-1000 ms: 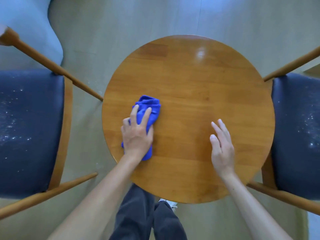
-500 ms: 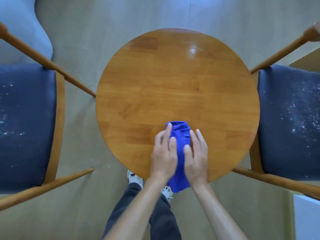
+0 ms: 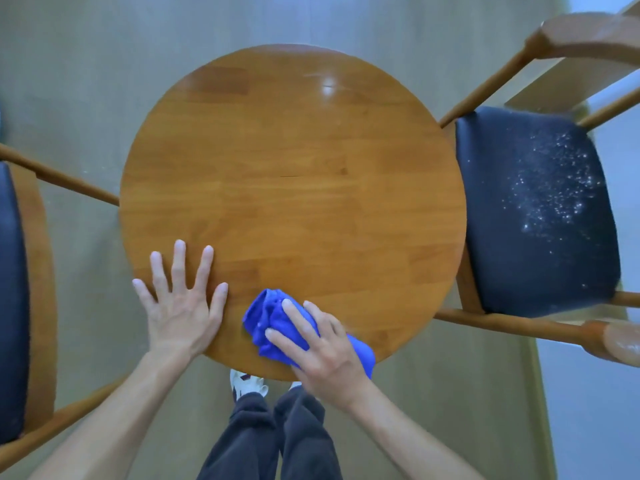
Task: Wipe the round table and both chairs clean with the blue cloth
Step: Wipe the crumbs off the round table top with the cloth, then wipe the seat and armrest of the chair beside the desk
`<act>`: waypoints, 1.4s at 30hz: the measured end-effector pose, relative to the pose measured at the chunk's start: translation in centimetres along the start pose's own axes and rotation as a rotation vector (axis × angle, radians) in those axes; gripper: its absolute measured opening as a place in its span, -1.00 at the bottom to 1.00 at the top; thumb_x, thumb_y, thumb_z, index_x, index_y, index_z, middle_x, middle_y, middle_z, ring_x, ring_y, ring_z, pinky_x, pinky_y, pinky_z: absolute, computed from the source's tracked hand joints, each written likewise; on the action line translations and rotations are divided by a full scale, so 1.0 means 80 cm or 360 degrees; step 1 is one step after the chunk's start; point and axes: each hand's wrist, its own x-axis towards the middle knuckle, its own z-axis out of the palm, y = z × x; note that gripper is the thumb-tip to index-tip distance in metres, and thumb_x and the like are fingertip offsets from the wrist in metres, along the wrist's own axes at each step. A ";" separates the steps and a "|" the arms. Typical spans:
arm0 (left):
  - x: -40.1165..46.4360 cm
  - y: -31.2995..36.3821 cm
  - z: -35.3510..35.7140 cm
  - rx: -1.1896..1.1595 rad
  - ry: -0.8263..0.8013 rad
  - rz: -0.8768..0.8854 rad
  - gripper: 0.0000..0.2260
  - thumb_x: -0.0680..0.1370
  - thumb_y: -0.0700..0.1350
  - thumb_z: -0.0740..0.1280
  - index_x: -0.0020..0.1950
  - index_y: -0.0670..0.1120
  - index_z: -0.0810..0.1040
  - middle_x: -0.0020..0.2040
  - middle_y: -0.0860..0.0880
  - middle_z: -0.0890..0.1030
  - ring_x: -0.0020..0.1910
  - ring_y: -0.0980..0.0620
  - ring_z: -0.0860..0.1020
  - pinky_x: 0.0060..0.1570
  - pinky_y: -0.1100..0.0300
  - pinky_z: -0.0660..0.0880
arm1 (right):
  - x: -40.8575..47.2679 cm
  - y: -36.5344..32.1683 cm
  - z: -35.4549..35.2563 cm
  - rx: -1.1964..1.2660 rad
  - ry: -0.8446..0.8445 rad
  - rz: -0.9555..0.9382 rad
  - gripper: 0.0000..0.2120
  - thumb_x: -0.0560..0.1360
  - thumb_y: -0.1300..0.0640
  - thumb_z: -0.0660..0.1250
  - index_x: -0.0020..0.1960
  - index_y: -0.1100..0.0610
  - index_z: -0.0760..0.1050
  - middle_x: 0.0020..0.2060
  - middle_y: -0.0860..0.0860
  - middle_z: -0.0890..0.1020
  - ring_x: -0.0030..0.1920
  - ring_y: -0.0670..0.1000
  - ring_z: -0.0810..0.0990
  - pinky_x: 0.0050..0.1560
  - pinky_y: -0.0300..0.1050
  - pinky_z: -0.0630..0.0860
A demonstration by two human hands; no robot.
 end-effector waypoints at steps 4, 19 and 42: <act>0.001 0.002 -0.001 0.0021 0.0014 0.0015 -0.41 0.54 0.25 -0.07 0.55 0.10 0.10 0.56 -0.10 0.02 0.51 -0.28 -0.03 0.33 -0.43 0.05 | -0.037 0.141 -0.050 -0.0303 0.0123 0.0437 -0.56 0.47 0.14 0.40 0.34 0.08 0.48 0.40 0.26 0.40 0.24 0.32 0.51 0.12 0.18 0.51; 0.005 0.004 -0.018 0.0031 -0.0121 -0.0013 -0.45 0.56 0.19 0.11 0.53 0.10 0.17 0.55 -0.12 0.10 0.49 -0.28 0.00 0.30 -0.42 0.10 | 0.012 -0.080 0.022 -0.0049 0.0080 0.0501 -0.68 0.52 0.02 0.34 0.27 -0.08 0.52 0.40 0.14 0.44 0.24 0.22 0.55 -0.16 -0.05 0.49; 0.017 0.077 -0.027 -0.0059 -0.0081 -0.0514 -0.29 0.32 0.08 -0.04 0.38 -0.19 0.42 0.46 -0.31 0.24 0.41 -0.37 0.17 0.21 -0.42 0.23 | 0.145 0.391 -0.090 -0.0360 0.0195 0.1423 -0.45 0.36 0.15 0.54 0.31 0.17 0.50 0.30 0.32 0.46 -0.04 0.32 0.57 -0.13 0.15 0.54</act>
